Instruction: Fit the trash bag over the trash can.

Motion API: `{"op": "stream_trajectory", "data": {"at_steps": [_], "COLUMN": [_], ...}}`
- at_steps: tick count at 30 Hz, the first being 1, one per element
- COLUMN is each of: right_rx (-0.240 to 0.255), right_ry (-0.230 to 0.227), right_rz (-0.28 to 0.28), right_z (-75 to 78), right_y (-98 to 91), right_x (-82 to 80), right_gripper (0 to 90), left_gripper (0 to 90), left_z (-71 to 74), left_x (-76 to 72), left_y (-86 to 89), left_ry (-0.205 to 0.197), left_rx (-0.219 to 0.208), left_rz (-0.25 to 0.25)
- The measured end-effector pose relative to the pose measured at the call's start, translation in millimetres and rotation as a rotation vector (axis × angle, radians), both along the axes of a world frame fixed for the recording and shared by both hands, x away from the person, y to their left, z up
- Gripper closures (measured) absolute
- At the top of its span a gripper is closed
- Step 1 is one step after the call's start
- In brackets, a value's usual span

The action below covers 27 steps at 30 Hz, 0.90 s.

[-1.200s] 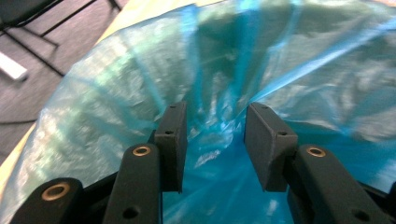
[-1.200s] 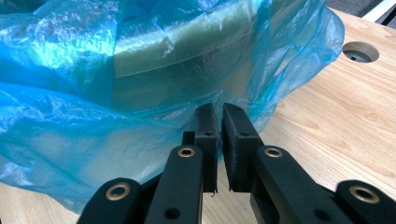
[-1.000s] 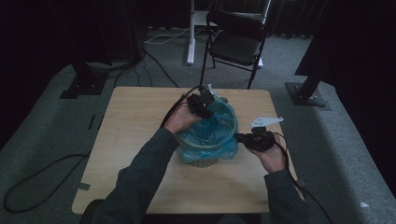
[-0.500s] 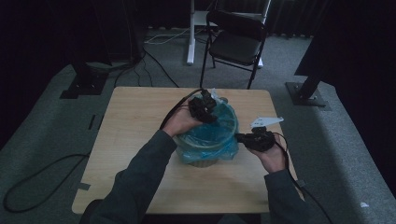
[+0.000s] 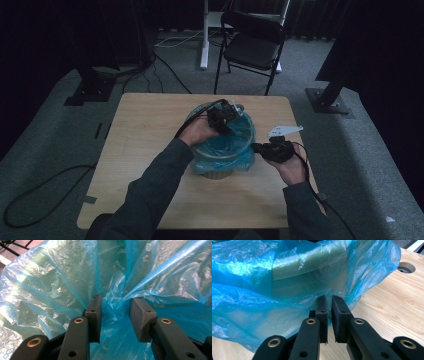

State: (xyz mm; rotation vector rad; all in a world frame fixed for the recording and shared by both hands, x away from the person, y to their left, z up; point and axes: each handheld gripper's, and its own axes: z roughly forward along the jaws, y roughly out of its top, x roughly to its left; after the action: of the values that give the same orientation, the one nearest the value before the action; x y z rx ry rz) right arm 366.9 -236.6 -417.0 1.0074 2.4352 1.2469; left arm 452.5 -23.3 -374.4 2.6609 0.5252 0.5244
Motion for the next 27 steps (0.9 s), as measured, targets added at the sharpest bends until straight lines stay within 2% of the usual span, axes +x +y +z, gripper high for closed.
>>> {"op": "stream_trajectory", "data": {"at_steps": [7, 8, 12, 16, 18, 19, 20, 24, 25, 26, 27], "right_rx": [0.001, 0.001, 0.007, 0.008, 0.011, 0.011, 0.011, 0.012, 0.012, 0.012, 0.012], "right_ry": [0.0, 0.0, -0.001, -0.001, -0.002, -0.002, -0.002, -0.004, -0.004, -0.004, -0.007], "right_rz": [0.001, 0.0, -0.003, -0.005, -0.006, -0.006, -0.006, -0.006, -0.006, -0.007, -0.004], "right_z": [0.2, 0.2, 0.6, 0.8, 1.3, 1.3, 1.6, 2.2, 2.2, 2.3, 2.5], "right_y": [0.2, 0.1, -1.2, -2.2, -2.7, -2.7, -3.0, -3.4, -3.4, -3.3, -3.4], "right_x": [-0.1, -0.1, -0.1, -0.4, -0.6, -0.6, -0.8, -1.1, -1.1, -1.2, -0.9], "right_gripper": [83.6, 83.6, 83.3, 82.8, 82.5, 82.5, 82.4, 82.0, 82.0, 81.8, 80.5], "left_gripper": [59.9, 59.9, 59.1, 58.4, 57.9, 57.8, 57.8, 57.0, 56.9, 56.9, 55.9], "left_z": [-1.6, 1.0, 10.1, 18.9, 24.7, 24.7, 31.1, 39.9, 39.9, 42.0, 42.6], "left_x": [-0.7, -2.3, -3.2, -5.7, -8.1, -8.1, -10.8, -18.1, -18.1, -21.6, -23.6], "left_y": [-1.3, 0.6, 8.7, 18.9, 26.2, 26.2, 35.8, 56.4, 56.4, 68.1, 74.5], "left_ry": [-0.014, -0.039, -0.042, -0.072, -0.092, -0.092, -0.101, -0.139, -0.139, -0.152, -0.165], "left_rx": [0.02, -0.002, -0.097, -0.144, -0.181, -0.181, -0.233, -0.32, -0.32, -0.361, -0.381], "left_rz": [-0.001, -0.01, 0.002, 0.016, 0.021, 0.021, 0.025, 0.049, 0.049, 0.061, 0.072]}}
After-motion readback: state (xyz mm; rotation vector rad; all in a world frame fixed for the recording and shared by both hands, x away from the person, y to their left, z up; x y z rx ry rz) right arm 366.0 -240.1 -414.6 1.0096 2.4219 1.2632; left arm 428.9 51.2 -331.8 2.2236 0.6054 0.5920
